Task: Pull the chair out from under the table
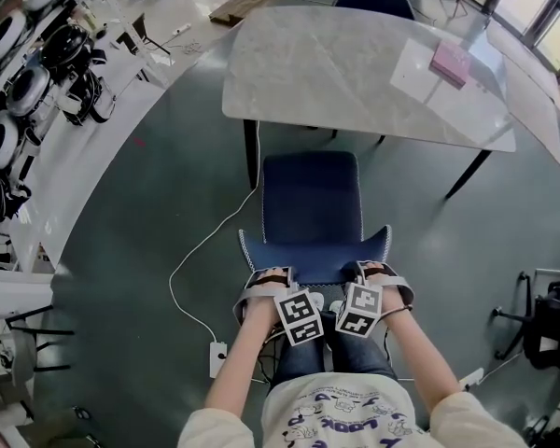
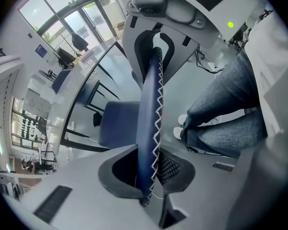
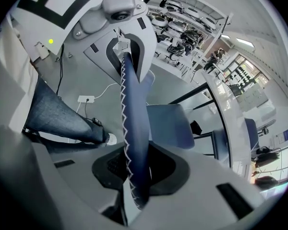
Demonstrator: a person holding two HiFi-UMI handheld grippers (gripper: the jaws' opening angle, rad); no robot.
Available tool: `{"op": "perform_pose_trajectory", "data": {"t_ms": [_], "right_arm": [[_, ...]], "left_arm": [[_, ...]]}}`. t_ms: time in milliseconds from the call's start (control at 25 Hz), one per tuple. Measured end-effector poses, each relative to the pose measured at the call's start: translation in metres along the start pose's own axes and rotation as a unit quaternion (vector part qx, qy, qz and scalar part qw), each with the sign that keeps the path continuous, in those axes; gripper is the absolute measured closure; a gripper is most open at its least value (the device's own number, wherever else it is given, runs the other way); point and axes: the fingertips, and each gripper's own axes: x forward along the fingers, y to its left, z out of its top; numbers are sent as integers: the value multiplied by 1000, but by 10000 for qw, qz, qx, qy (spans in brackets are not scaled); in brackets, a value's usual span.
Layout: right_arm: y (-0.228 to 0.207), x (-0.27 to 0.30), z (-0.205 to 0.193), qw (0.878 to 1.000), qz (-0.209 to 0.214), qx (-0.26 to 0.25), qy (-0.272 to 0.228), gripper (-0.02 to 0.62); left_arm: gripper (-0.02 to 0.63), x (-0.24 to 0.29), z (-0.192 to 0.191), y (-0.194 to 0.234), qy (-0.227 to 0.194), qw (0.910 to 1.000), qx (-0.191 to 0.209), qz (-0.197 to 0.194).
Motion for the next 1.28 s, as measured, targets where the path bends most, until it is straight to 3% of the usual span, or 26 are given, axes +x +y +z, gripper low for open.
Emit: {"op": "perform_pose_trajectory", "data": {"t_ms": [1280], "right_arm": [[121,-39,-27,9998,107,-128,-46,515]], "left_arm": [[528,-39,-1,-129,279,9995,-47,-112]]}}
